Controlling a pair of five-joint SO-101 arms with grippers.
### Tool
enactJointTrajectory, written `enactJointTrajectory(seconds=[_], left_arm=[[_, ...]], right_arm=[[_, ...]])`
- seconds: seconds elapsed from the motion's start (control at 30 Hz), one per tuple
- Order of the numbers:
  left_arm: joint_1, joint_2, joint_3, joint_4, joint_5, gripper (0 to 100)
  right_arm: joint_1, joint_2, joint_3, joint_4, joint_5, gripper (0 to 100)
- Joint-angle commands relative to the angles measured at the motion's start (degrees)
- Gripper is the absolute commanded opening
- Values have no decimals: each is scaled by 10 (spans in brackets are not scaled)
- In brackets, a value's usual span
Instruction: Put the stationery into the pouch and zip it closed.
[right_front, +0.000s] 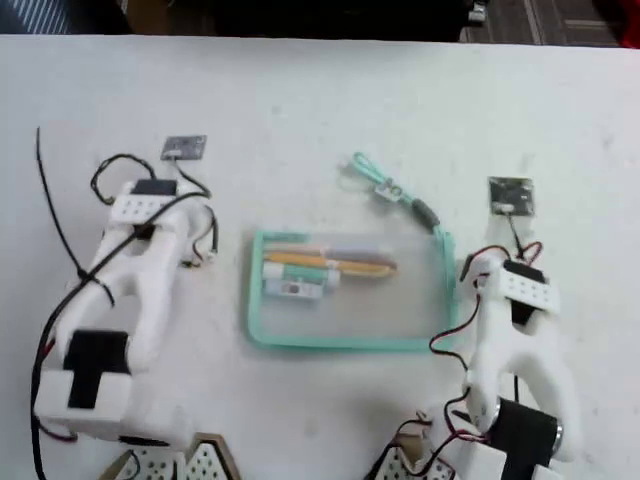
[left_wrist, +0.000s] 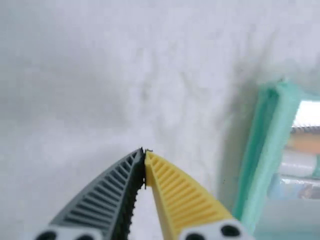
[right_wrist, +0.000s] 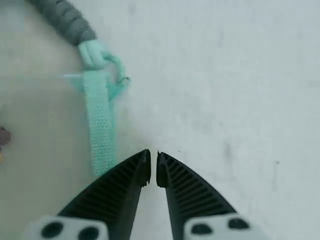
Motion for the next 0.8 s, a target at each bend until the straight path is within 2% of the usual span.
enactJointTrajectory(seconds=[0.0, 0.13, 0.23, 0.37, 0.6, 0.77], left_arm=[[6, -127, 43, 1, 4, 22], [39, -203, 113, -41, 3, 22], [40, -237, 139, -72, -18, 22], [23, -248, 147, -79, -19, 22], [22, -247, 149, -100, -46, 23], [19, -249, 178, -151, -48, 23]], right_arm=[[-29, -3, -23, 26, 18, 17], [-102, -6, -23, 72, 18, 17], [-152, -6, -23, 77, 14, 17], [-152, -1, -26, 46, -19, 17], [-156, 0, -25, 9, -23, 17], [-156, -6, -23, 12, -23, 17]])
